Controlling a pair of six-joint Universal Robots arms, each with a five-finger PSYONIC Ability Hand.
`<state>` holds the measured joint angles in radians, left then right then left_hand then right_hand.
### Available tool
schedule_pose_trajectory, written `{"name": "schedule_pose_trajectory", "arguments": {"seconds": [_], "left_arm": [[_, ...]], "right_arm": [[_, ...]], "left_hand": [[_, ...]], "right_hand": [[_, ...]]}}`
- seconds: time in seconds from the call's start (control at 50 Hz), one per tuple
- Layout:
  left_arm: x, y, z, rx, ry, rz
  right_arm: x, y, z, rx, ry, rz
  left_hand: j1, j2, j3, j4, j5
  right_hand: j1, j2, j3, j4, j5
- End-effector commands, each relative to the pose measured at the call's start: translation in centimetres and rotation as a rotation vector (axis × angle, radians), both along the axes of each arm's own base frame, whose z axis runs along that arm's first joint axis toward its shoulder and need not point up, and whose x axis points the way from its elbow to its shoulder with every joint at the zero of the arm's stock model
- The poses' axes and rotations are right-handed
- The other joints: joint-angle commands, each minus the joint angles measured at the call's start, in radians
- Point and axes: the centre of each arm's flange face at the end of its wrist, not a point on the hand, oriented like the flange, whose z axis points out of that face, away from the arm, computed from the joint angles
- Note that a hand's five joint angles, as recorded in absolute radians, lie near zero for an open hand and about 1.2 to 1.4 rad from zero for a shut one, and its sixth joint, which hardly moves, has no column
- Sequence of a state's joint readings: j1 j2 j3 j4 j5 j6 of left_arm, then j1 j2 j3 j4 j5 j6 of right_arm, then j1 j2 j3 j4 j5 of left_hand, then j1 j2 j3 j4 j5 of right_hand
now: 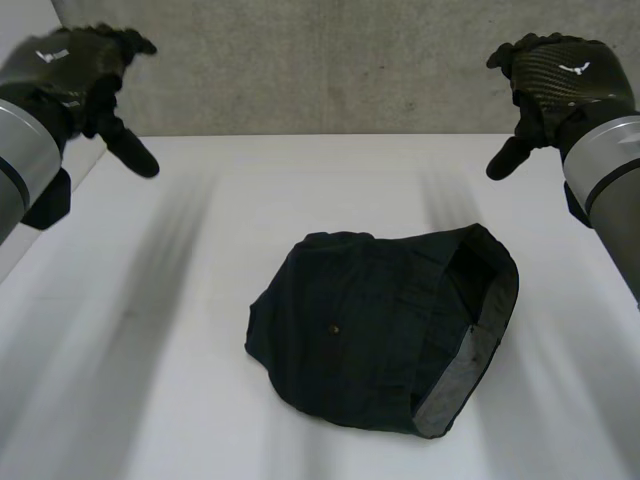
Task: Fold the shorts.
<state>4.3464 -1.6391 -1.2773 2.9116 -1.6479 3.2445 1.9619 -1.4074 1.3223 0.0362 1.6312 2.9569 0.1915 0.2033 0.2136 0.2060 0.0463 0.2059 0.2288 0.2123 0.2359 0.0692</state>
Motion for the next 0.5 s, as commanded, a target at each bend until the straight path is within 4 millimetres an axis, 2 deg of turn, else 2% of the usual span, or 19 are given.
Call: {"name": "schedule_pose_trajectory", "arguments": {"seconds": [0.02,0.2,0.24,0.26,0.32,0.34,0.36,0.4,0.42,0.44,0.5], "left_arm": [[-0.9,0.8,-1.3,0.064,-0.047,-0.036],[-2.1,1.2,-2.1,0.028,-0.035,-0.077],[-2.4,1.3,-2.5,0.026,-0.038,-0.087],[-2.5,1.2,-2.8,0.025,-0.041,-0.091],[-3.1,0.4,-5.3,0.054,-0.098,-0.104],[-3.2,0.1,-6.3,0.072,-0.12,-0.108],[-3.6,-0.5,-8.7,0.121,-0.169,-0.118],[-4.0,-0.8,-11.2,0.172,-0.217,-0.132],[-4.2,-0.9,-12.3,0.195,-0.238,-0.141],[-4.6,-0.9,-14.4,0.234,-0.273,-0.165],[-5.3,-0.9,-17.0,0.272,-0.313,-0.205]], "right_arm": [[-0.1,0.3,0.1,0.025,0.036,0.001],[0.1,0.8,-0.3,0.044,0.094,0.041],[0.3,1.5,-0.9,0.07,0.16,0.082],[0.7,2.7,-1.7,0.115,0.247,0.145],[0.7,4.6,-3.3,0.226,0.353,0.236],[0.7,5.9,-4.7,0.32,0.382,0.294],[0.8,6.8,-5.4,0.365,0.389,0.324],[1.2,8.1,-6.5,0.425,0.381,0.376],[1.6,9.3,-7.7,0.464,0.353,0.402],[1.7,9.6,-8.3,0.478,0.33,0.406],[1.8,11.5,-10.6,0.486,0.261,0.418]], "left_hand": [[0.01,-0.002,-0.012,-0.004,-0.019],[-0.017,-0.029,-0.039,-0.031,-0.046],[-0.017,-0.029,-0.039,-0.031,-0.046],[-0.017,-0.029,-0.039,-0.031,-0.046],[-0.017,-0.029,-0.039,-0.031,-0.046],[-0.017,-0.029,-0.039,-0.031,-0.046],[-0.01,-0.022,-0.032,-0.025,-0.04],[0.001,-0.01,-0.021,-0.013,-0.028],[0.004,-0.007,-0.018,-0.01,-0.025],[0.007,-0.005,-0.015,-0.007,-0.022],[0.007,-0.005,-0.015,-0.007,-0.022]], "right_hand": [[-0.031,-0.054,-0.038,-0.061,-0.069],[-0.031,-0.054,-0.038,-0.061,-0.069],[-0.031,-0.054,-0.038,-0.061,-0.069],[-0.031,-0.054,-0.038,-0.061,-0.069],[-0.031,-0.054,-0.038,-0.061,-0.069],[-0.031,-0.054,-0.038,-0.061,-0.069],[-0.031,-0.054,-0.038,-0.061,-0.069],[-0.031,-0.054,-0.038,-0.061,-0.069],[-0.031,-0.054,-0.038,-0.061,-0.069],[-0.031,-0.054,-0.038,-0.061,-0.069],[-0.031,-0.054,-0.038,-0.061,-0.069]]}}
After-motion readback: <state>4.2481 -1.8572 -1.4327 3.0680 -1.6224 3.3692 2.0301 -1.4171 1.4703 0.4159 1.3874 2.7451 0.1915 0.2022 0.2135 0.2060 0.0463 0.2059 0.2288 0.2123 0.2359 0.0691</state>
